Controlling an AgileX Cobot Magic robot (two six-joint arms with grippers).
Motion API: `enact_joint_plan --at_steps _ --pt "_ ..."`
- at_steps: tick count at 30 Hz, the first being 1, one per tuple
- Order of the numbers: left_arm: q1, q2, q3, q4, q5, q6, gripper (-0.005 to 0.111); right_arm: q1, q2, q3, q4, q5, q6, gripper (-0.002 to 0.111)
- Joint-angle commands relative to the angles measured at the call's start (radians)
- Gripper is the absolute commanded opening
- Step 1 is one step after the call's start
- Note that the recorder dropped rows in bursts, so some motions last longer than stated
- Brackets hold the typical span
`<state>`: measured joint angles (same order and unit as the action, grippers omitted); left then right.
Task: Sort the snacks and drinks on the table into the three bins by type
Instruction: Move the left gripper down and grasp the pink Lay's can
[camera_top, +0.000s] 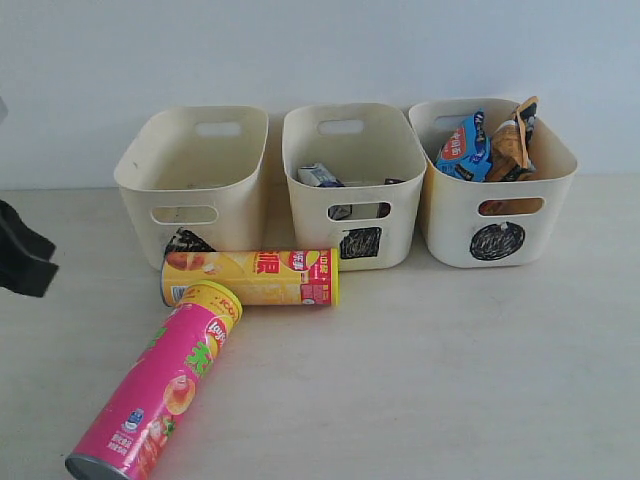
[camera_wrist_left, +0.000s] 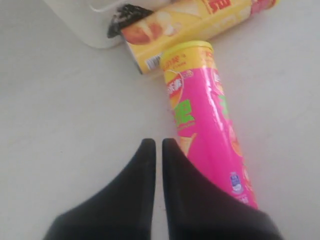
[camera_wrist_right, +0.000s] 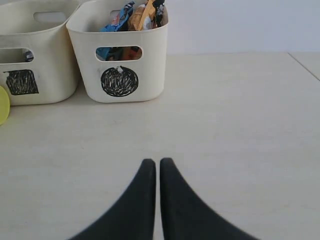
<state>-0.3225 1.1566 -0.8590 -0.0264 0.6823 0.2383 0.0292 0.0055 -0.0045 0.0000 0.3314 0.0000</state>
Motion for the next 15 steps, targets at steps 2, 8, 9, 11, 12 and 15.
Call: enact_joint_plan --at_steps 2,8,9,11,12,15 --pt "-0.066 0.098 -0.032 -0.022 0.06 0.002 0.005 0.002 -0.005 0.005 -0.007 -0.008 0.0 0.0" --pt "-0.097 0.208 -0.032 -0.025 0.082 0.007 0.046 0.002 -0.005 0.005 -0.007 -0.008 0.0 0.0" --pt "-0.097 0.225 -0.032 -0.044 0.082 0.007 0.057 0.002 -0.005 0.005 -0.007 -0.008 0.0 0.0" --pt "-0.097 0.253 -0.032 -0.083 0.075 0.007 0.077 0.002 -0.005 0.005 -0.007 -0.008 0.0 0.0" --pt "-0.097 0.267 -0.032 -0.1 0.073 0.007 0.087 0.002 -0.005 0.005 -0.007 -0.008 0.0 0.0" --pt "-0.097 0.307 -0.039 -0.124 0.07 0.048 0.101 0.002 -0.005 0.005 -0.007 -0.008 0.0 0.0"
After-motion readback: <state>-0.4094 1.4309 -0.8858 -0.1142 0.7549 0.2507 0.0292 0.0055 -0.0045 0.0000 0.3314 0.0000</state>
